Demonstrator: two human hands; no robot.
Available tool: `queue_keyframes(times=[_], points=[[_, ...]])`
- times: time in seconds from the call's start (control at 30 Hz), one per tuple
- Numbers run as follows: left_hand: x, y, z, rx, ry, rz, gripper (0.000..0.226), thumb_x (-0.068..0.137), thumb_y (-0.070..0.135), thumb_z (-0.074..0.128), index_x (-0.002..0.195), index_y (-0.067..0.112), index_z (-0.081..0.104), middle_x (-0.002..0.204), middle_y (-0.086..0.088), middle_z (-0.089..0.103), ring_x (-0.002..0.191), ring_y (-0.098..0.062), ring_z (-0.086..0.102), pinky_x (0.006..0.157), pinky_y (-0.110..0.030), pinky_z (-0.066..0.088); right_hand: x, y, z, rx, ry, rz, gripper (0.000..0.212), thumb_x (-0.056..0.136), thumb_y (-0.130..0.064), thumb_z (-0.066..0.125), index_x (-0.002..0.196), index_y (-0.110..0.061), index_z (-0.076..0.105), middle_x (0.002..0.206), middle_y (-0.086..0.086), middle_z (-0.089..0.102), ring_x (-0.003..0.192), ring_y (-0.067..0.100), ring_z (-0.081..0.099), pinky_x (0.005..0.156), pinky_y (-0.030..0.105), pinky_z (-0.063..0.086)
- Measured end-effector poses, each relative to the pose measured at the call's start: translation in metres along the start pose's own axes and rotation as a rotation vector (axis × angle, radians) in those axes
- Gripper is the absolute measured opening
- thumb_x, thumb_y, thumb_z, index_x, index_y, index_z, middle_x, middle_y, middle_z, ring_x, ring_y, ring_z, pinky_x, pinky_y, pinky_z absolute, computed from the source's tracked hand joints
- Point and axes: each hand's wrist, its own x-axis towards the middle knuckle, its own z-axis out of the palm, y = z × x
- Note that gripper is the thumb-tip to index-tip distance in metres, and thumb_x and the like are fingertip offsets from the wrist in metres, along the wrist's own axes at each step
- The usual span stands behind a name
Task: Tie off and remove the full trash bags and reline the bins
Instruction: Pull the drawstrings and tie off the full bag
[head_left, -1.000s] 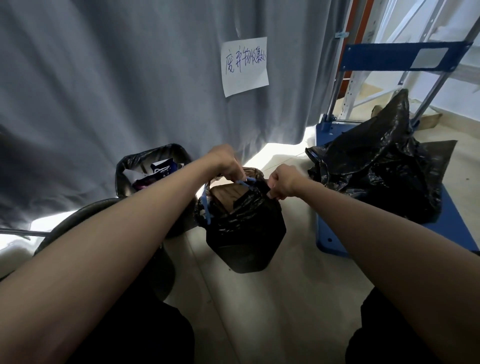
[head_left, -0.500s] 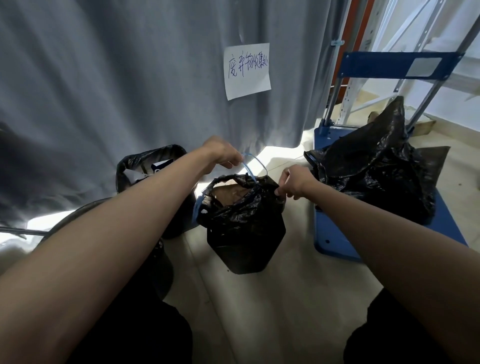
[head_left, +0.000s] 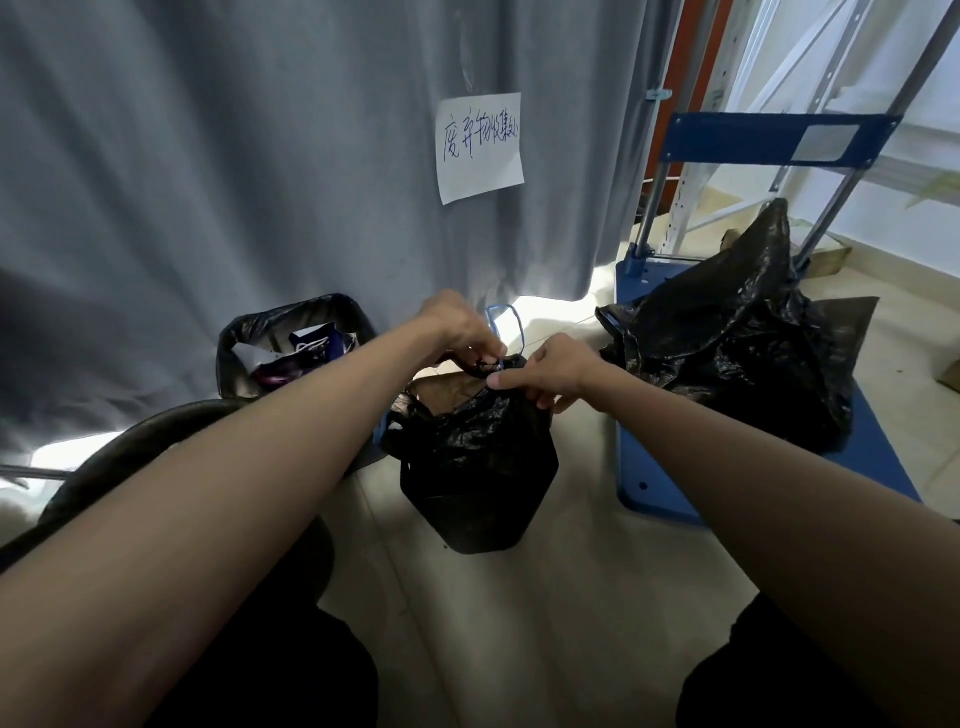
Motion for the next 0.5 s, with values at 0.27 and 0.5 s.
queue_keyframes(times=[0.27,0.5], points=[[0.006,0.004,0.005,0.048,0.106,-0.001,0.029,0.067,0.009,0.086,0.091,-0.003,0.076,0.086,-0.015,0.074,0.08,-0.025,0.07,0.087,-0.038,0.056,0.012,0.003,0.02,-0.063,0.199,-0.011,0.022,0.07,-0.024,0.084,0.081,-0.008,0.073,0.085,0.014,0.072,0.088,0.033,0.07,0.084,0.044,0.057],[0.019,0.003,-0.023,0.058,0.245,0.01,0.013,0.069,0.012,0.083,0.067,0.008,0.072,0.067,-0.003,0.071,0.058,-0.01,0.065,0.085,-0.03,0.058,0.007,0.016,0.028,-0.455,-0.055,-0.037,0.02,0.073,-0.02,0.08,0.077,-0.012,0.062,0.054,0.0,0.062,0.053,0.018,0.066,0.065,0.032,0.058]])
